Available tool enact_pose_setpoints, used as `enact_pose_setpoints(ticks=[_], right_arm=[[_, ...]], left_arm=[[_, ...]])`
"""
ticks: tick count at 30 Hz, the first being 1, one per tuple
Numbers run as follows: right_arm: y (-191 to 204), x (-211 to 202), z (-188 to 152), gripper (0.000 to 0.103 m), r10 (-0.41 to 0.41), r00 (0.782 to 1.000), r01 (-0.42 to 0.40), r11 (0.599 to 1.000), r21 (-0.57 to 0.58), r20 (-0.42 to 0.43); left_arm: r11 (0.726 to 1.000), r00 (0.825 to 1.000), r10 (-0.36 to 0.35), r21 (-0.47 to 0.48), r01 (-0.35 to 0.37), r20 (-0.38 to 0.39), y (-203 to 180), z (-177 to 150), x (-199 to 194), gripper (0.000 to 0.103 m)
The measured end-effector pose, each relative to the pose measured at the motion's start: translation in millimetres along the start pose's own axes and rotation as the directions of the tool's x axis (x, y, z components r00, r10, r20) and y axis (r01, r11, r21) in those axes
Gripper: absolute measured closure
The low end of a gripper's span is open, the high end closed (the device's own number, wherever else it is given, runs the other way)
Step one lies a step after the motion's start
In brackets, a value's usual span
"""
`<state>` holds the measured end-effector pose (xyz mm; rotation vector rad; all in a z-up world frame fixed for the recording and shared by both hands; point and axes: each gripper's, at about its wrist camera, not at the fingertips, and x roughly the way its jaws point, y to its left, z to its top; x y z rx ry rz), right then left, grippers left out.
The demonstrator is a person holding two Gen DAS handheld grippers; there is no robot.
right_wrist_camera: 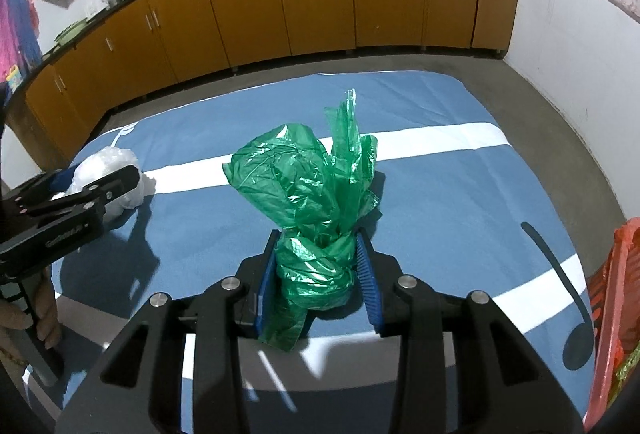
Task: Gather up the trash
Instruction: 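Grasp the white bubble wrap with the left tool while the right tool holds the green bag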
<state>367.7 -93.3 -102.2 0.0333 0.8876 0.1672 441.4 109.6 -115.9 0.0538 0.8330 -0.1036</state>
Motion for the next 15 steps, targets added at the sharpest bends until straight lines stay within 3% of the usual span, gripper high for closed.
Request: enact_pose_setpoints(ticks=[2,5,15], right_arm=[[-1,-3,-1,0.065,-0.003,1.000,0.003,1.000,-0.003,0.004],[-4,-8,-4,0.066,-0.008,1.000,0.008,1.000,0.001,0.007],[-40,-62,-28,0.068,-0.014,0.999,0.011,0.997,0.070,0.041]], left_arm=[[1.000,1.000,-0.019,-0.009,0.019,-0.013,-1,-2,2,0.052],[1.000,1.000,-0.021,-0.015,0.021,-0.007,-6,-4,-2,0.059],[0.999,0.999,-0.026,-0.043,0.027,0.024,-37,-25,-51,0.064]])
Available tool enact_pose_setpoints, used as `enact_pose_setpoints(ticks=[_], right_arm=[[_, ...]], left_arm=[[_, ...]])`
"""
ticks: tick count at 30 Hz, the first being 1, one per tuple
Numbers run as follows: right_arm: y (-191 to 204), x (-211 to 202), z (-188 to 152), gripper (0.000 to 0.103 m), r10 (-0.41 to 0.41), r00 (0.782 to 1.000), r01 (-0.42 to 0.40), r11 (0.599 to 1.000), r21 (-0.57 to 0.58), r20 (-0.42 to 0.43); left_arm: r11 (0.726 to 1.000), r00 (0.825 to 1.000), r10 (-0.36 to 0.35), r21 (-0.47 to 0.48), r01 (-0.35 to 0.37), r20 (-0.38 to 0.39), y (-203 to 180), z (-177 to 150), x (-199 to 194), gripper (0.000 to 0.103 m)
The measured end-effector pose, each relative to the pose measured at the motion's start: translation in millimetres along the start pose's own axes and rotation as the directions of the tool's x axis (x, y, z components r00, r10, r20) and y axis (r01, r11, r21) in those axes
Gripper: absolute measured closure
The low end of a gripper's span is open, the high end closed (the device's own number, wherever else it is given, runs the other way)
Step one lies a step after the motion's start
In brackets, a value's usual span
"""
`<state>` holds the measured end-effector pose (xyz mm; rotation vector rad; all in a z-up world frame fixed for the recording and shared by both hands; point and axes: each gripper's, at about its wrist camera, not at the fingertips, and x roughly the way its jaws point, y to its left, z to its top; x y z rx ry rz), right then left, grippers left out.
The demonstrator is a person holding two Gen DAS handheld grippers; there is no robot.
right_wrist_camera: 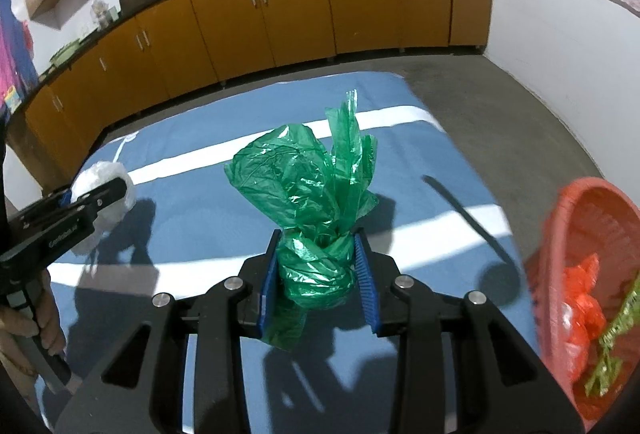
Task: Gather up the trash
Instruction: 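Carry the green bag and bubble wrap over the red basket with both tools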
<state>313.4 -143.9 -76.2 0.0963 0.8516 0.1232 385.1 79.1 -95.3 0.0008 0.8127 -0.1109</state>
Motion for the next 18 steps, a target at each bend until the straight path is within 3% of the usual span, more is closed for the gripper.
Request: enact_pose_setpoints(ticks=[10,18], right_arm=[[-43,-91,-20,0.068,-0.042,0.993,0.041,0.999,0.010,0.112],[-91,-147,-35,0.068,-0.113,0.978,0.104,0.993,0.057,0.177]], left_arm=[[0.995,0.992,-0.101,0.016,0.100,0.079,-77,-23,-93,0.063],[0.986,0.981,-0.149,0.093,0.138,0.121,-153,-28,-142,0.063]])
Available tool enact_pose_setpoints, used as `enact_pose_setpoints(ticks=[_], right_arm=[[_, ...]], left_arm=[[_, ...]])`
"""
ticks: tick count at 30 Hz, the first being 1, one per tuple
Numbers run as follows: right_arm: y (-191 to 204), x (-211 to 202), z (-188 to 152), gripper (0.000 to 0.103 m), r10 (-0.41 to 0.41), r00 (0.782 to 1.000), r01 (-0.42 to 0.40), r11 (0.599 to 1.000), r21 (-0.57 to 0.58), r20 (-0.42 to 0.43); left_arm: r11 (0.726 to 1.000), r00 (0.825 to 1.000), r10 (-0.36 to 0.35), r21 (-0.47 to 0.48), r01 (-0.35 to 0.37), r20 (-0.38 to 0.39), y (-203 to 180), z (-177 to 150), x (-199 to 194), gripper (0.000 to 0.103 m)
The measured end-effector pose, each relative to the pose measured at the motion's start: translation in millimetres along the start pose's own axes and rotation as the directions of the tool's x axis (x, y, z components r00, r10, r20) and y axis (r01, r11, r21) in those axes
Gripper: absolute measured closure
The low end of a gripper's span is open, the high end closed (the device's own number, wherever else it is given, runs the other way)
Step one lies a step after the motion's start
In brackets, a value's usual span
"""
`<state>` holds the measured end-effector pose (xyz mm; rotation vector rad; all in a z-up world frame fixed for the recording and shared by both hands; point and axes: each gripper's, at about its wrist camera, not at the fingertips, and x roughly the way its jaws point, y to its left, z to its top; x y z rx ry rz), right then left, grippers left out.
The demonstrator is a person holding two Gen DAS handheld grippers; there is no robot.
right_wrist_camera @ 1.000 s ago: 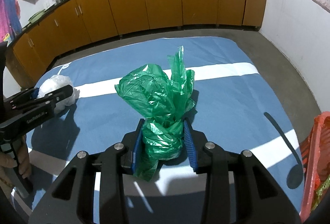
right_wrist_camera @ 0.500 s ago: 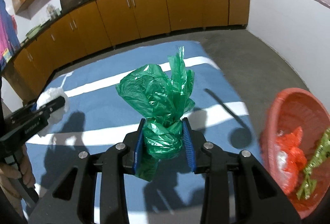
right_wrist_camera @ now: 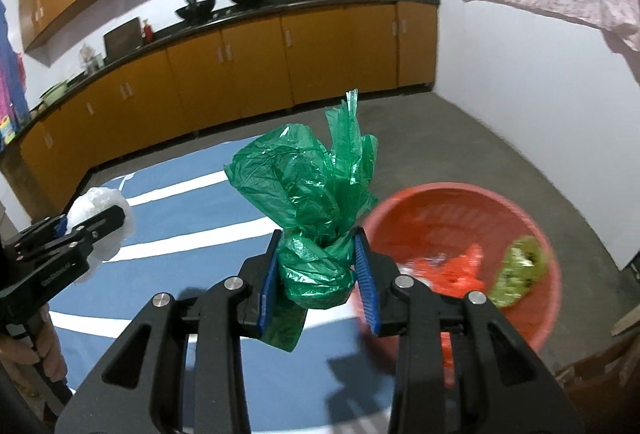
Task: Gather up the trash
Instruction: 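Carry the green bag and bubble wrap over the red basket with both tools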
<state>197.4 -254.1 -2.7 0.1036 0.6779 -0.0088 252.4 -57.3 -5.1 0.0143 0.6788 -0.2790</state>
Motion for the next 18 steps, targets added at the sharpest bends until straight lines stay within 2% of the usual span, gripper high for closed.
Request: enact_pose_setpoints(ticks=[8,12,18], right_arm=[[-54,-32,-11,0.068,-0.107,0.993,0.107,0.994,0.020,0.043],[-73,-36,-15,0.068,-0.151,0.987,0.149,0.988,0.035,0.048],[-93,-37,-18,0.068,-0.202,0.978,0.199,0.978,0.060,0.049]], left_arm=[[0.997,0.997,-0.078,0.019,0.078,0.027,-75,4,-14,0.063],[0.993,0.994,-0.105,0.049,0.103,0.034,-112,2,-12,0.063],[0.989,0.991,-0.129,0.079,0.126,0.030,-147,0,-1,0.062]])
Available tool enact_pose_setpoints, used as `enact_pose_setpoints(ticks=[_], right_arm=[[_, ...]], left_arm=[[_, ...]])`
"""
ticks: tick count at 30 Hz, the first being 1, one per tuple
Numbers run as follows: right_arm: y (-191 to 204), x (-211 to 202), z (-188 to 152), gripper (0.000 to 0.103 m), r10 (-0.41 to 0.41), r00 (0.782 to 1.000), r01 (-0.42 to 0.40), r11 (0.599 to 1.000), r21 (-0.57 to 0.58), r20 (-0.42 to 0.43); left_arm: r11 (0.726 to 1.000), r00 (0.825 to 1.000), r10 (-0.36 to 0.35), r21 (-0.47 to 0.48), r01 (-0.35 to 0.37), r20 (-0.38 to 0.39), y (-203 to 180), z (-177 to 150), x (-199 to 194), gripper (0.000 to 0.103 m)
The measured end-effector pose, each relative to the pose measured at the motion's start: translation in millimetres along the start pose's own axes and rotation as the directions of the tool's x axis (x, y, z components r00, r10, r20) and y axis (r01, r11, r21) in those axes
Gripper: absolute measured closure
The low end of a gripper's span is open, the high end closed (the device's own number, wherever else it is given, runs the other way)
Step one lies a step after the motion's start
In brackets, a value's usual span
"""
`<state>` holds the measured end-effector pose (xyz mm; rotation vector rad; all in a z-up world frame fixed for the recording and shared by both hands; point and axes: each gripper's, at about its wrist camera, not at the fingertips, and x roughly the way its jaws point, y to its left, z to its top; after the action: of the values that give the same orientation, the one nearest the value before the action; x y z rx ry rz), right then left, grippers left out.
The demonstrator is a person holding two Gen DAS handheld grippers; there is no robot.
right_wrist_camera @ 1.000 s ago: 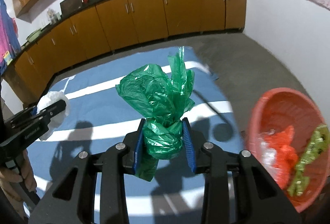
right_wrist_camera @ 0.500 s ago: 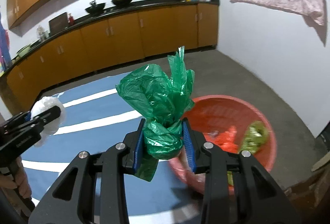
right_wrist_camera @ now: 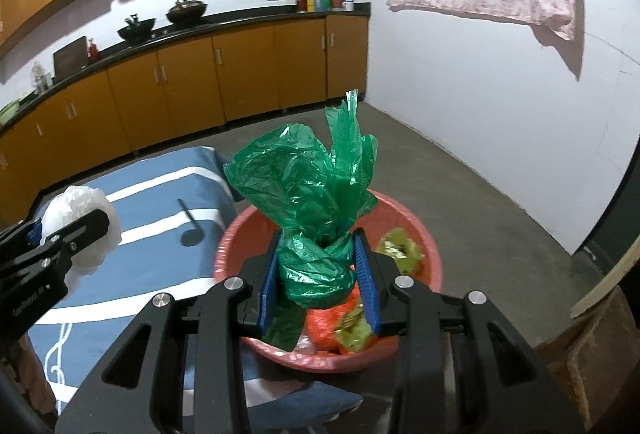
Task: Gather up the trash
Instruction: 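Carry the green bag and bubble wrap over the red basket with both tools, then open both tools to drop the green bag and bubble wrap into the basket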
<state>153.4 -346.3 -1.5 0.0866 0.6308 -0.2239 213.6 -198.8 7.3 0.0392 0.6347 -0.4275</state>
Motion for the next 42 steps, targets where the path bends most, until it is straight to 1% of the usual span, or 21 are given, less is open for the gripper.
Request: enact_pose_setpoints(ticks=[3,8,21,27,36,42], right_arm=[[-11,4,-1,0.068,-0.015,1.000,0.015,1.000,0.008,0.000],[-19,12,-3,0.068,-0.027,1.000,0.027,0.999,0.023,-0.010],[-40,31,-5,0.068,-0.018,0.999,0.020,0.998,0.066,-0.035],[-51,40,-7,0.068,-0.011,0.999,0.014,0.996,0.087,-0.043],[-60,50,-6,0.068,-0.002,0.998,0.008,0.993,0.116,-0.056],[-64,51,1,0.068,0.014,0.999,-0.008,0.989,0.148,-0.035]], left_arm=[[1.000,1.000,-0.002,0.014,0.002,-0.008,-14,0,10,0.062],[1.000,1.000,-0.011,0.026,0.011,-0.022,-26,-2,25,0.062],[0.997,0.997,-0.064,0.049,0.066,-0.051,-50,2,61,0.061],[0.995,0.994,-0.084,0.049,0.088,-0.073,-57,0,78,0.061],[0.994,0.991,-0.090,0.049,0.095,-0.102,-60,-3,97,0.061],[0.993,0.989,-0.098,0.051,0.104,-0.111,-68,0,109,0.061]])
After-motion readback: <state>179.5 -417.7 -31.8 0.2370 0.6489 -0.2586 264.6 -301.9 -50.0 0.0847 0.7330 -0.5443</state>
